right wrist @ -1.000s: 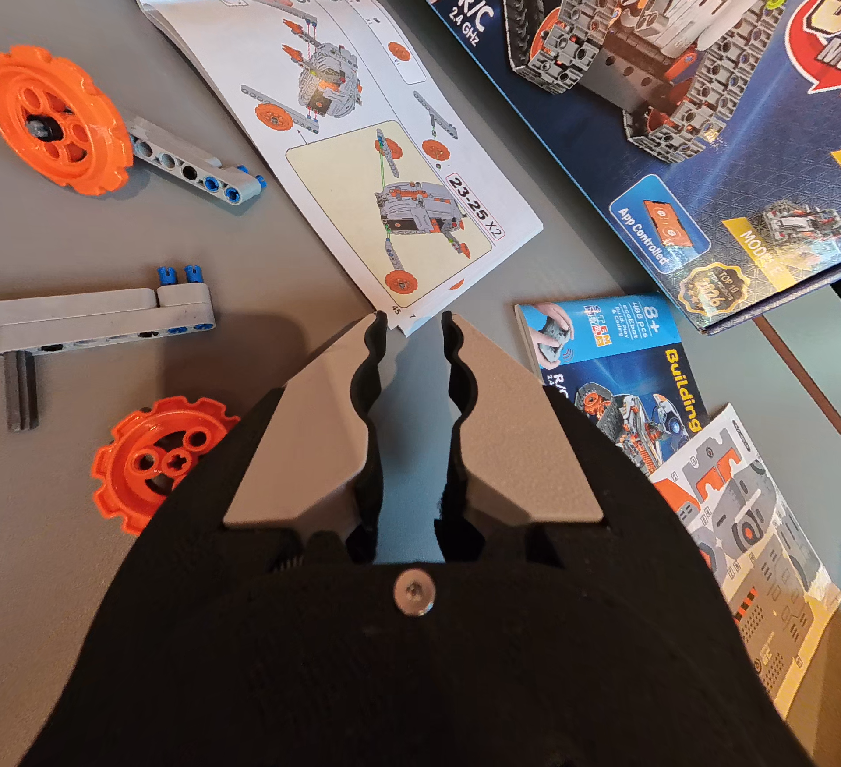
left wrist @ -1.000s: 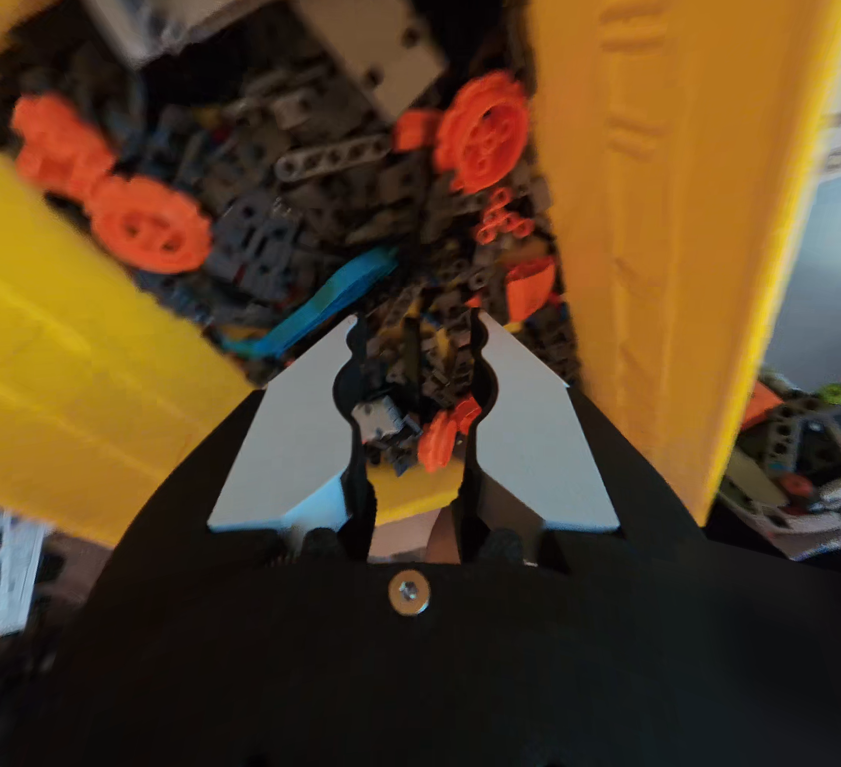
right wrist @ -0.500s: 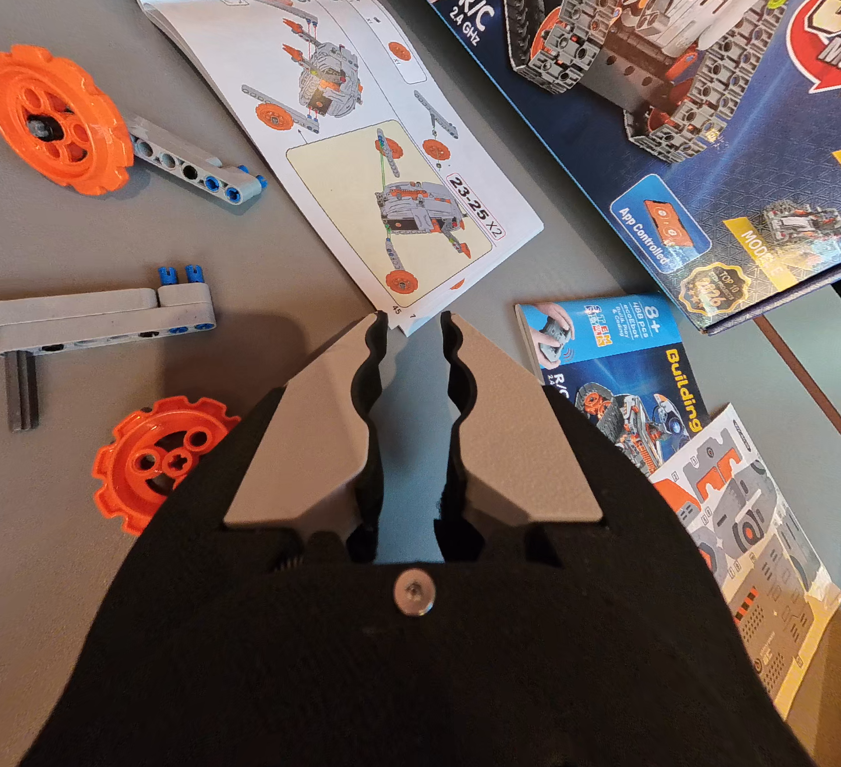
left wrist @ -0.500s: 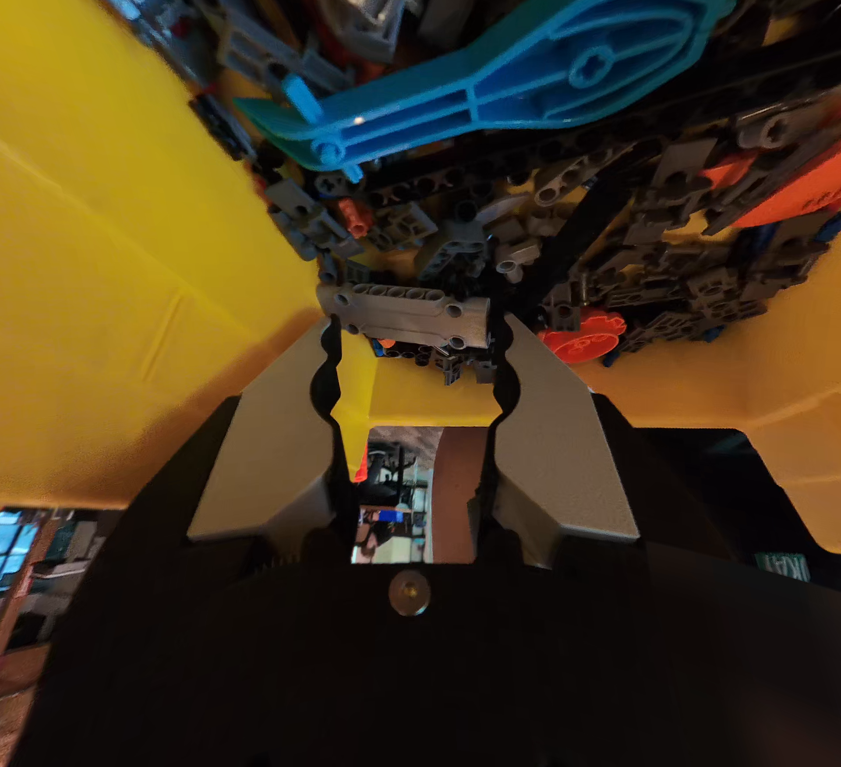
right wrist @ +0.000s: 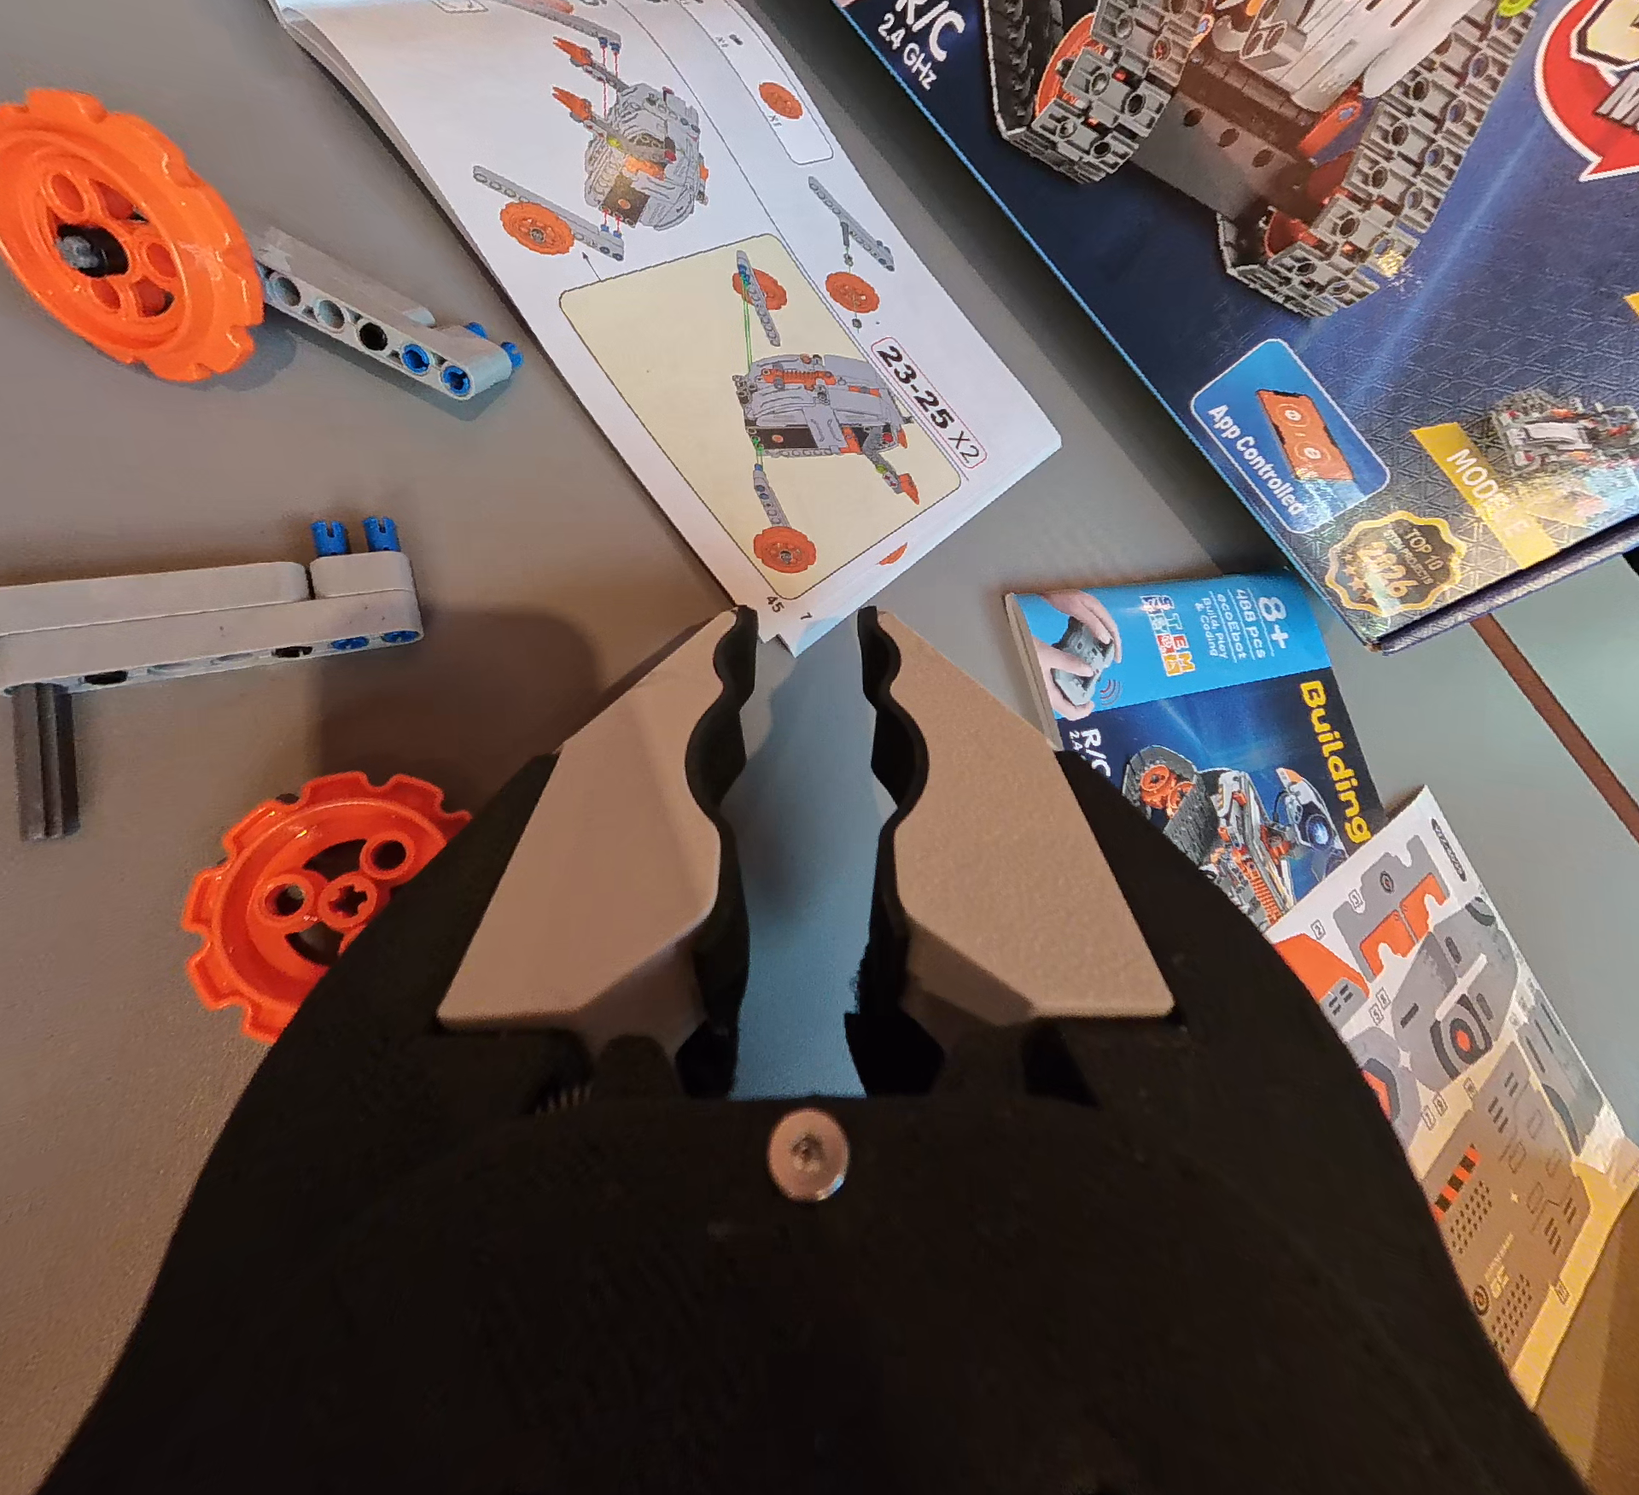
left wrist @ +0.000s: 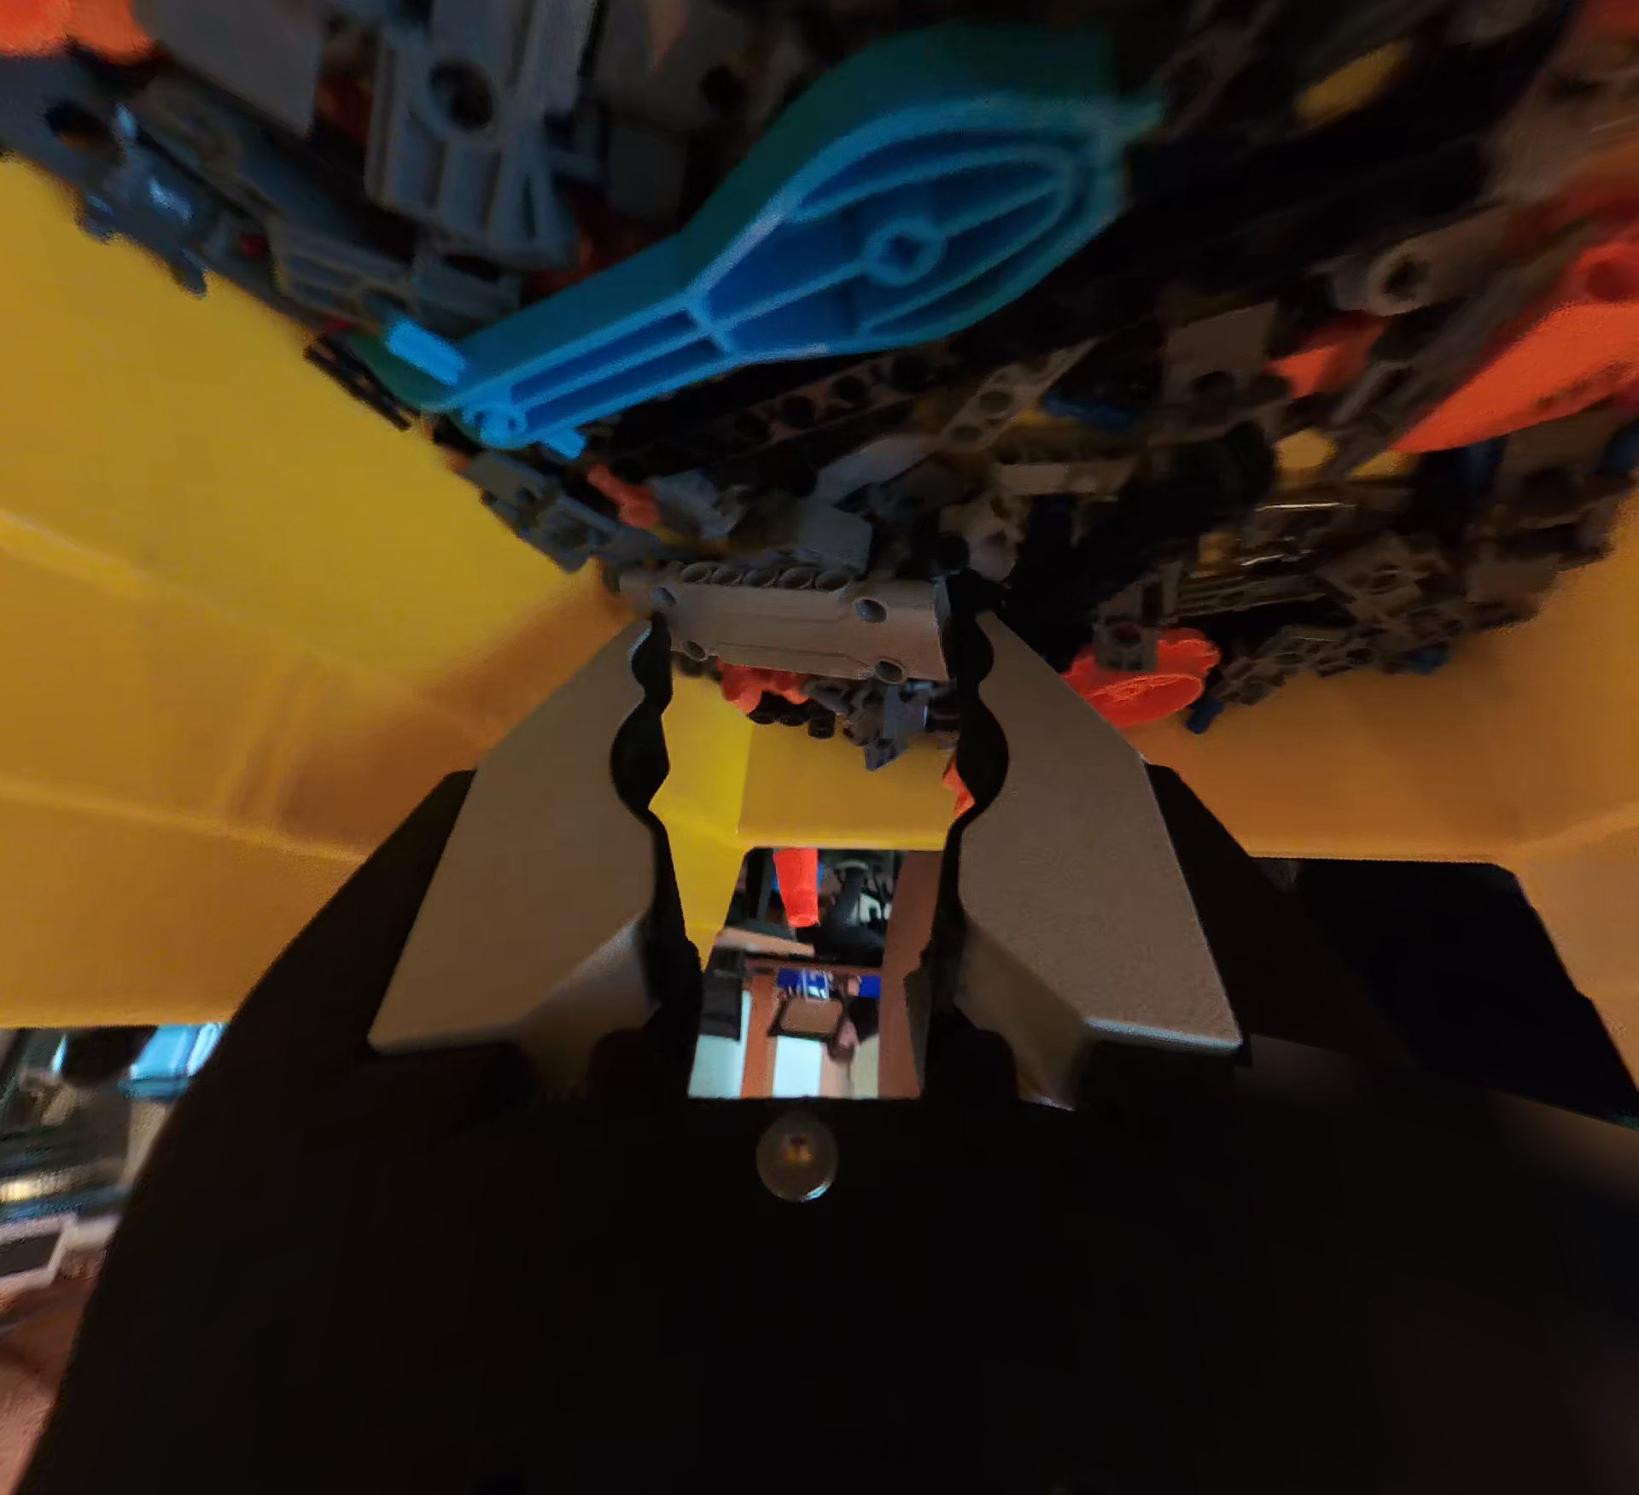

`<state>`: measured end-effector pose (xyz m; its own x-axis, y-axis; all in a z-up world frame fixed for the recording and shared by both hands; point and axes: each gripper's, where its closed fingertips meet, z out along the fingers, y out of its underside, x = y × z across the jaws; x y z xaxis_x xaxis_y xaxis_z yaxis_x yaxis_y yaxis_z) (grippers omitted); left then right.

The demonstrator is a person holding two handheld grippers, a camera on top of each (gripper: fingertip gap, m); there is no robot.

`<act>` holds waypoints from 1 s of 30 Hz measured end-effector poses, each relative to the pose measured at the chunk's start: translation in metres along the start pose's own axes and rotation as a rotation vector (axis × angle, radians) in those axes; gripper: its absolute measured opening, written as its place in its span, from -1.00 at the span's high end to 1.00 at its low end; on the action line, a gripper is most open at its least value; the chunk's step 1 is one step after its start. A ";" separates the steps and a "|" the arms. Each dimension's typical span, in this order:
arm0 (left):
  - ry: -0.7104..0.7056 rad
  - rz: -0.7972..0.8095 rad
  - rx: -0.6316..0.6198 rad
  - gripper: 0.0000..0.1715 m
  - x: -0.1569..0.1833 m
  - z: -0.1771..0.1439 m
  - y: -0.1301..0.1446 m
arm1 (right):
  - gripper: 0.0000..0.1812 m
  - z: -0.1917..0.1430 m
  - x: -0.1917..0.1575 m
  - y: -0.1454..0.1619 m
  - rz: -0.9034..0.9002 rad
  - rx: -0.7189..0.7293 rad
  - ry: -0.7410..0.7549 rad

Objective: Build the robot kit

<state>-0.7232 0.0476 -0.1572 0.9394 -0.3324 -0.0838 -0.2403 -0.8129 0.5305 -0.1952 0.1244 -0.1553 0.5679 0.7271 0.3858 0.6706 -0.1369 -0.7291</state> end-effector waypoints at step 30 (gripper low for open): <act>0.048 0.193 0.093 0.55 0.053 -0.019 0.003 | 0.76 0.000 0.001 0.000 0.013 0.001 -0.003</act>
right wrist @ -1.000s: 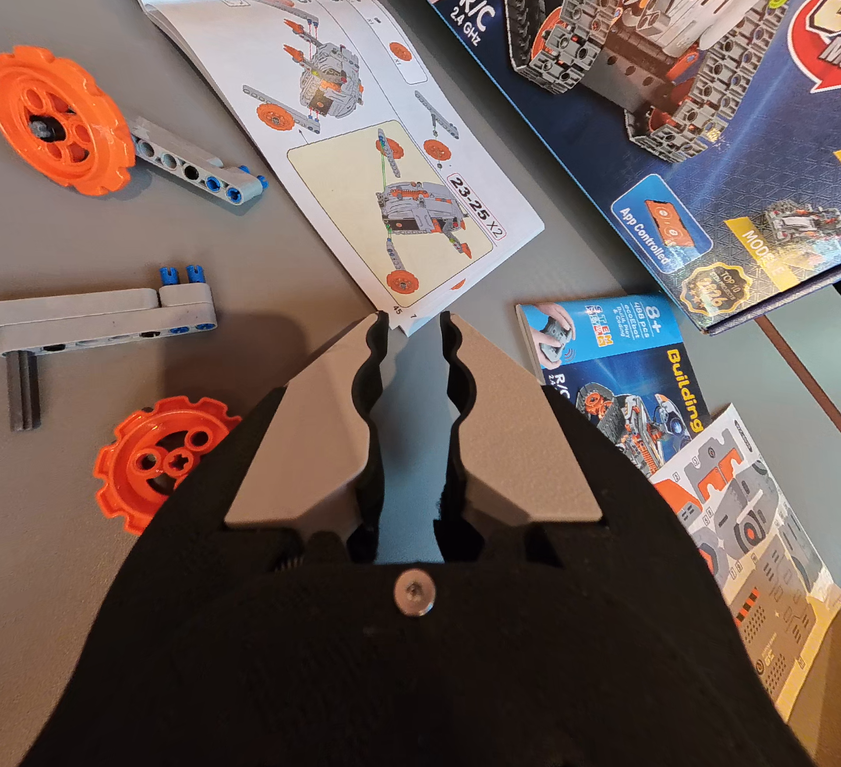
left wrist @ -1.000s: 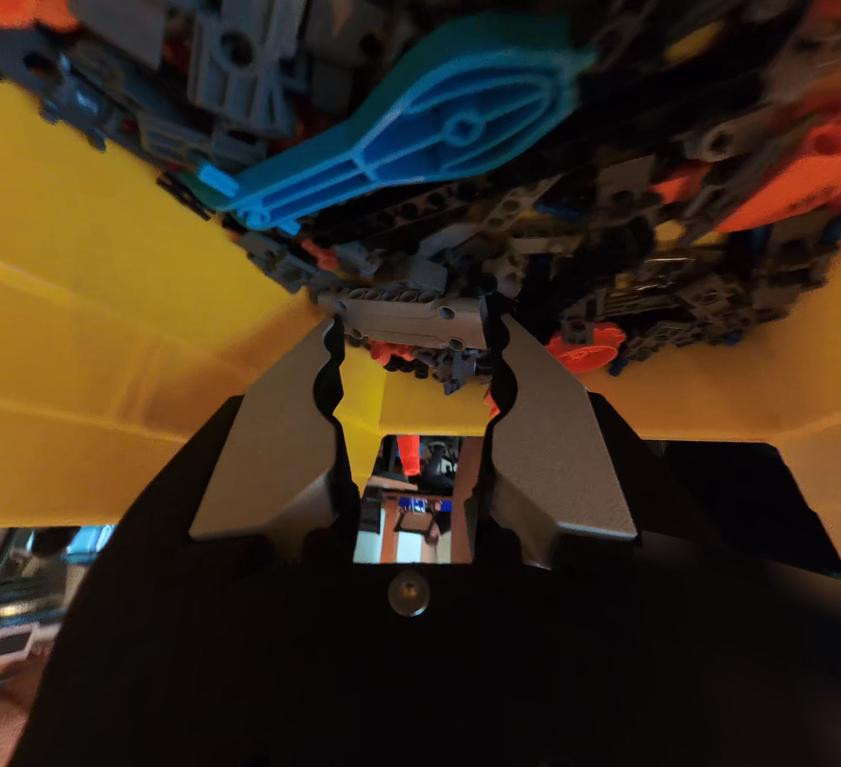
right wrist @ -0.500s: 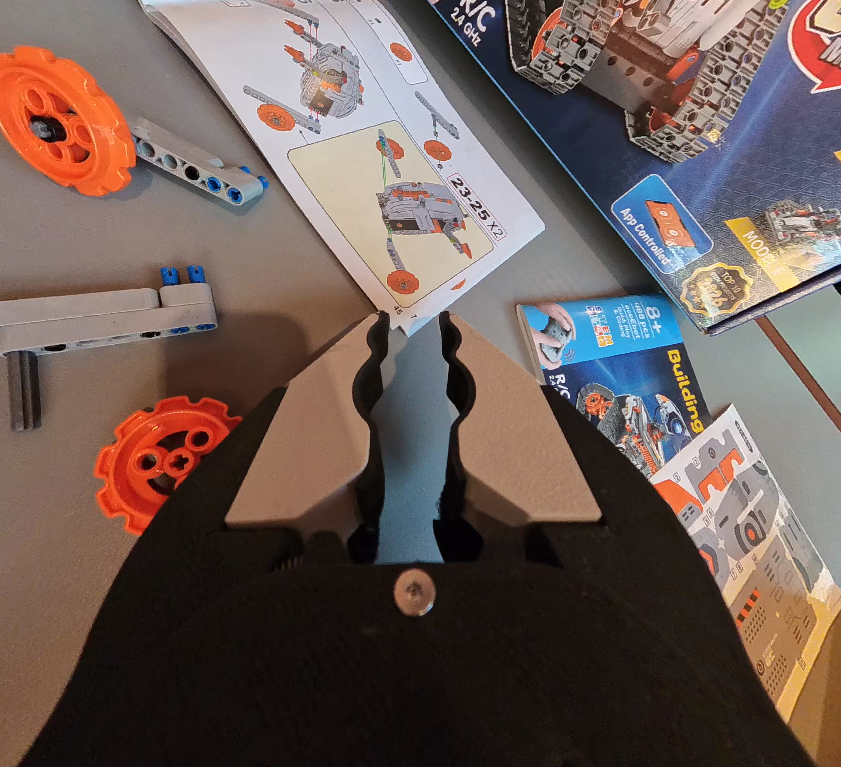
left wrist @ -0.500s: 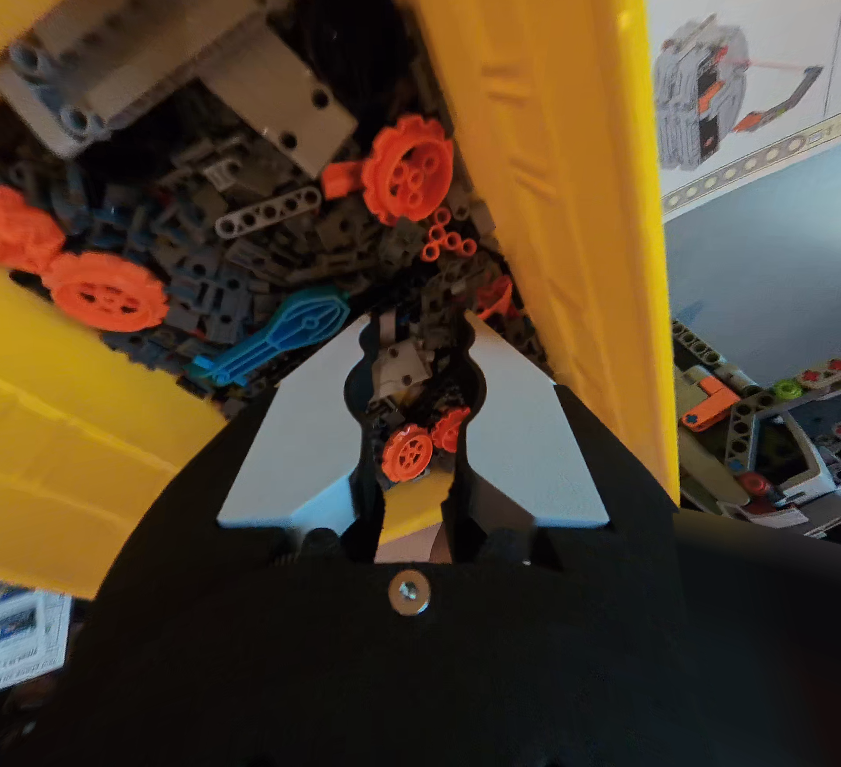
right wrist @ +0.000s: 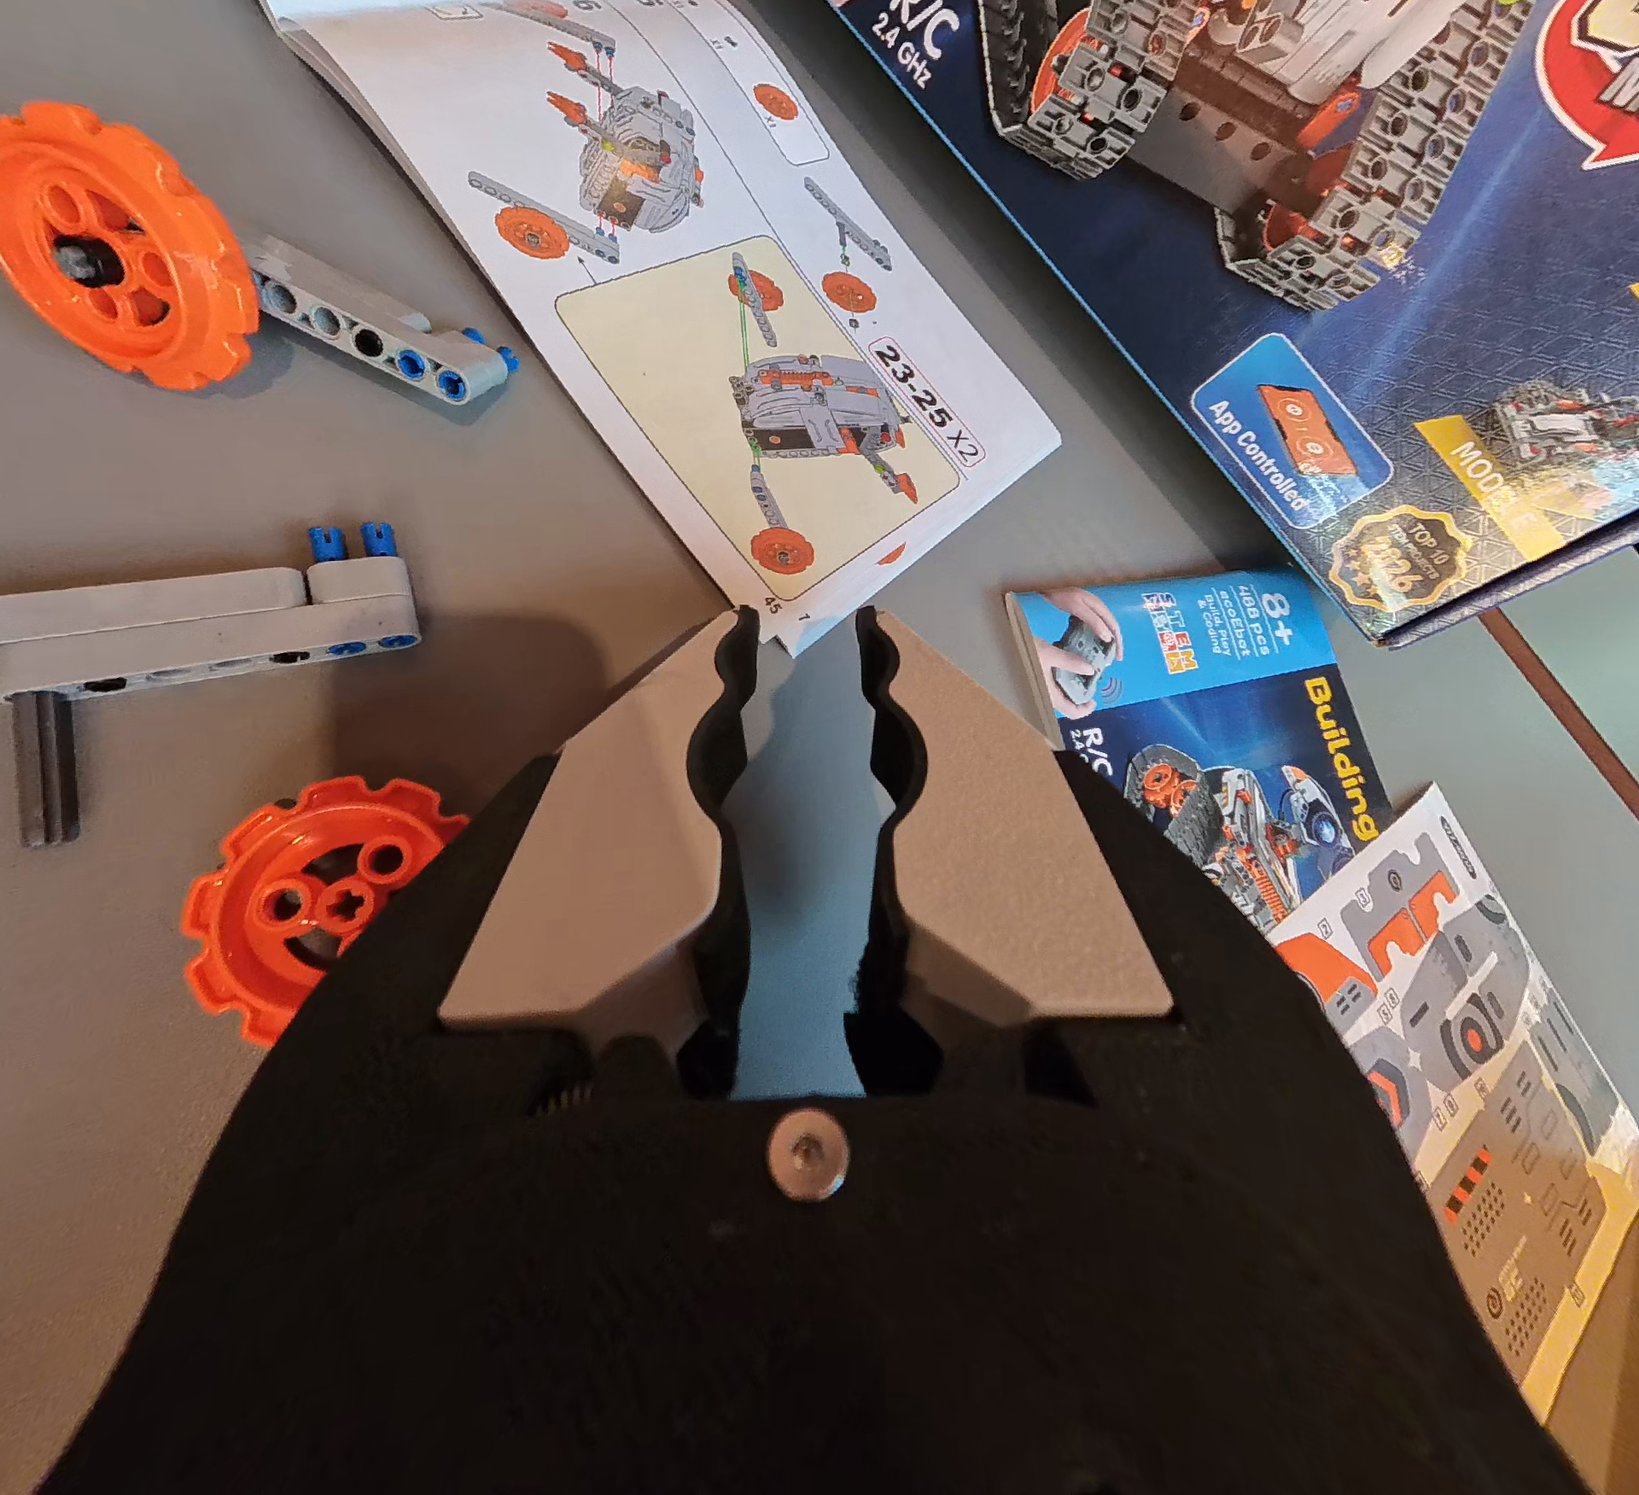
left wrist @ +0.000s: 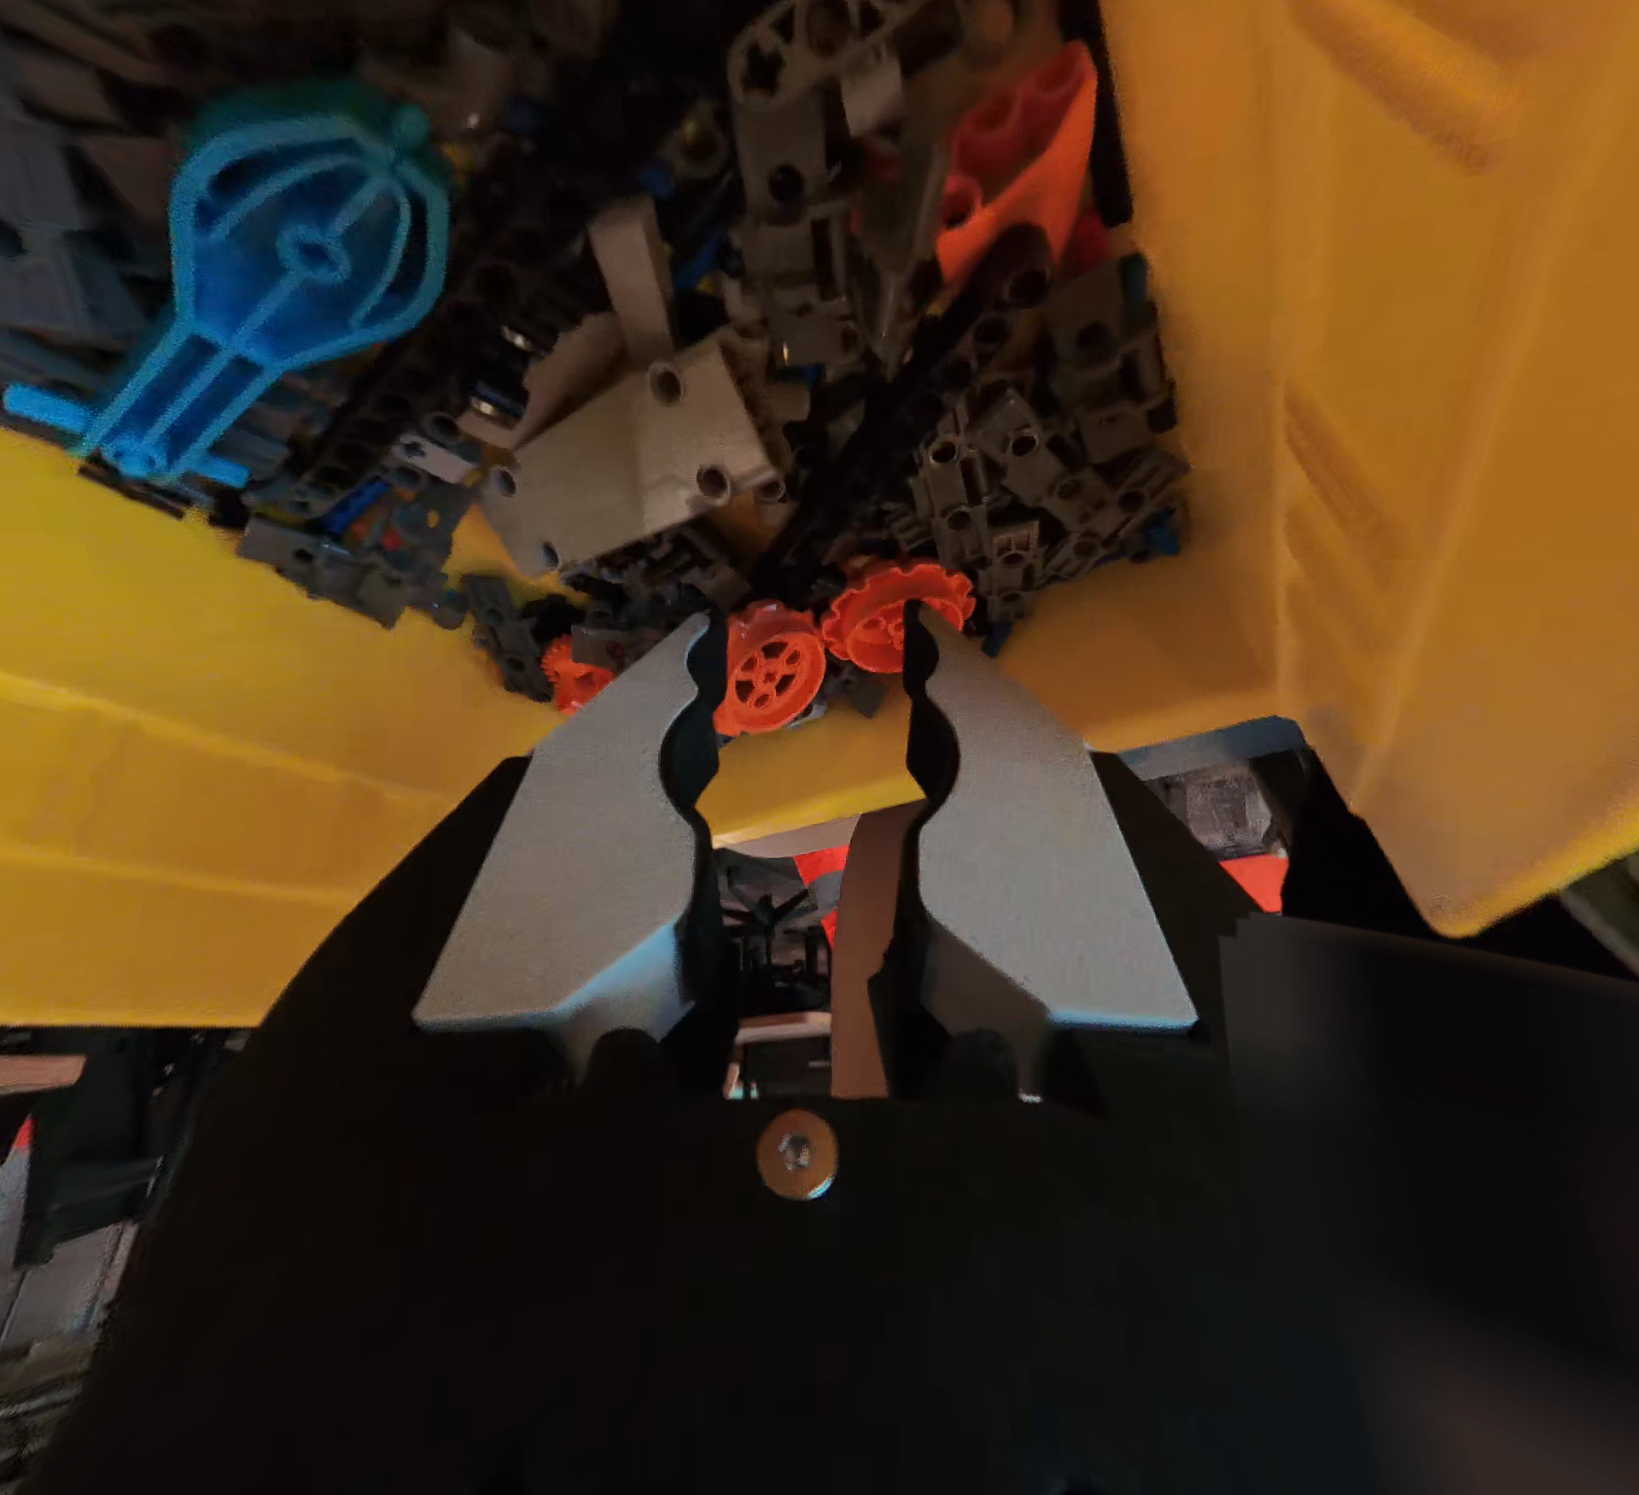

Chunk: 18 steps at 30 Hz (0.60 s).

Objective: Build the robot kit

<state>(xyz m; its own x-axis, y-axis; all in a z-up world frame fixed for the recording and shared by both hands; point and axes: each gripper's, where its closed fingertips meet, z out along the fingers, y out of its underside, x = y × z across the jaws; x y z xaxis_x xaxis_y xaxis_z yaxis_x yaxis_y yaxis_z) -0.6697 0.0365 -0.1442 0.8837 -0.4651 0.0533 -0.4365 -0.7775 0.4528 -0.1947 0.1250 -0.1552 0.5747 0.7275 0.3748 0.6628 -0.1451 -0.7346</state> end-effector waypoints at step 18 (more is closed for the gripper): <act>-0.024 -0.264 0.231 0.58 -0.056 -0.028 -0.039 | 0.76 0.000 0.000 0.000 0.002 0.001 -0.002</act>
